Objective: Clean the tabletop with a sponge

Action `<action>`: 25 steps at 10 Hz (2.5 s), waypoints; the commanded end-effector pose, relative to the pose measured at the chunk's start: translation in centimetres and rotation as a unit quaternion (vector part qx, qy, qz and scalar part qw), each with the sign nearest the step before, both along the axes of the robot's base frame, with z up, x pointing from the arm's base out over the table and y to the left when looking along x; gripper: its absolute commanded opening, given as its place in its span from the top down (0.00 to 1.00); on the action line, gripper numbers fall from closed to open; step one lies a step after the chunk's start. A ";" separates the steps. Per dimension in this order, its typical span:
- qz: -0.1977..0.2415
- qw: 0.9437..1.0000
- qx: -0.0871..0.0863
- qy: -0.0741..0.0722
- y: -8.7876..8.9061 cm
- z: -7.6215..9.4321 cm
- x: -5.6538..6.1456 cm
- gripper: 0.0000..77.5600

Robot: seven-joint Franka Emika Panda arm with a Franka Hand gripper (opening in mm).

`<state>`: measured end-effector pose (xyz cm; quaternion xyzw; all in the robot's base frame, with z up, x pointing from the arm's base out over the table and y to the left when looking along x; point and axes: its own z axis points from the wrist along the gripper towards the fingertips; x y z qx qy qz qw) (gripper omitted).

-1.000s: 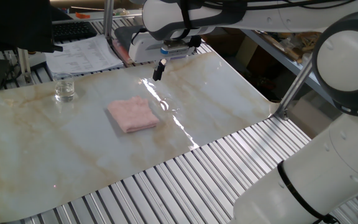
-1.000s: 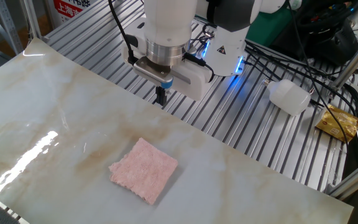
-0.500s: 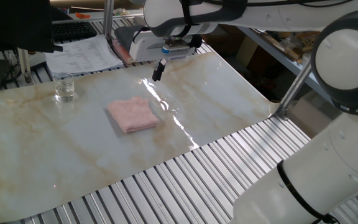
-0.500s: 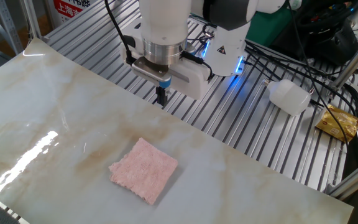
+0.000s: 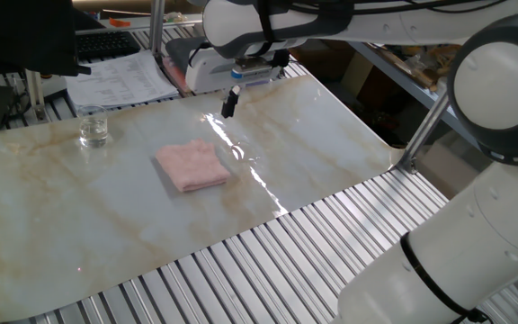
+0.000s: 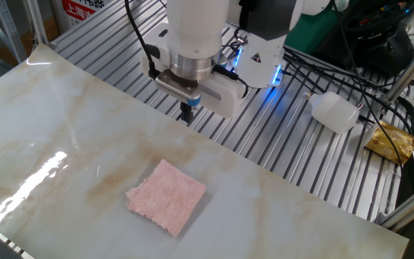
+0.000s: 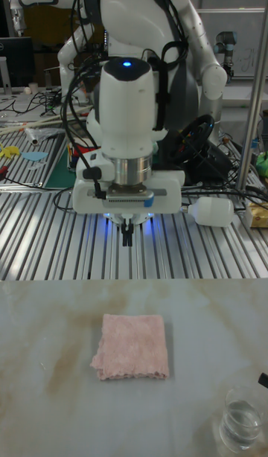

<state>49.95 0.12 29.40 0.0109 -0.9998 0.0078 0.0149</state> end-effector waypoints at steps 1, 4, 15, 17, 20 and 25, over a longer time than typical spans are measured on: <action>0.001 1.000 0.000 -0.002 0.2 -0.9 0.3 1.00; 0.002 1.000 0.001 -0.008 0.6 -2.7 0.6 1.00; -0.002 0.999 0.036 -0.036 0.6 -6.4 1.5 1.00; -0.004 0.999 0.034 -0.037 0.6 -6.4 1.5 1.00; 0.007 0.999 0.026 -0.032 0.6 -6.4 1.5 1.00; -0.004 1.000 -0.015 0.015 0.6 -6.4 1.5 1.00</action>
